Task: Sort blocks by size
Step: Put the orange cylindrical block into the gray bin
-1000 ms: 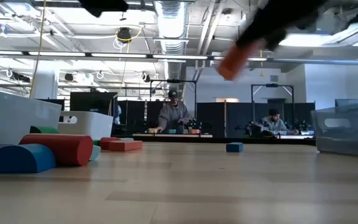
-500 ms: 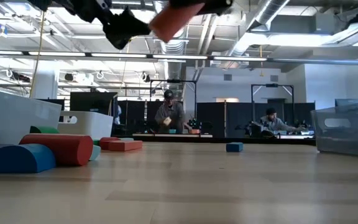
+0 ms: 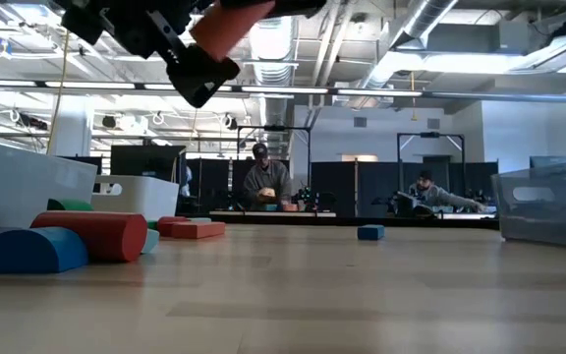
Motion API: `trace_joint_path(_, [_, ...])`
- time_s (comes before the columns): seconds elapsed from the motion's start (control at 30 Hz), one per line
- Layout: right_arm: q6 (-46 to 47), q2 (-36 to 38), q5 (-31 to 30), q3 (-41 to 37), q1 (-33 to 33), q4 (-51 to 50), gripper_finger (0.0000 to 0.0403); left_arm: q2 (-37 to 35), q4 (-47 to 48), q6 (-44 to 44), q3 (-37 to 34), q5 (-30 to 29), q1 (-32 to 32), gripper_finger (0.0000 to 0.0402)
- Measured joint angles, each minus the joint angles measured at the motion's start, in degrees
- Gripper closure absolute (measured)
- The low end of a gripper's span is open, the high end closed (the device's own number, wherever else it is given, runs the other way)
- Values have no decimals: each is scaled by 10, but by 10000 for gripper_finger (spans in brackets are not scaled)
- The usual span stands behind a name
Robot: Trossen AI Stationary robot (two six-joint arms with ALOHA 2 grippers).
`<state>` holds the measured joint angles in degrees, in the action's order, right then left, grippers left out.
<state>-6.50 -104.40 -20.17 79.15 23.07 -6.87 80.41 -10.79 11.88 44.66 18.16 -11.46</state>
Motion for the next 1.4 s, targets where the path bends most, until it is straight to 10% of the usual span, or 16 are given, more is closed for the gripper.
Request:
trace_joint_path(0.53, [-22, 0, 25, 0, -15, 45, 240, 3, -34, 12, 1, 22, 2, 117])
trace_joint_path(1.13, [-24, 0, 39, 0, -19, 55, 240, 3, -29, -6, 1, 22, 3, 278])
trace_joint_path(1.4, [-10, 0, 39, 0, -19, 42, 222, 3, -17, -16, 1, 18, 3, 283])
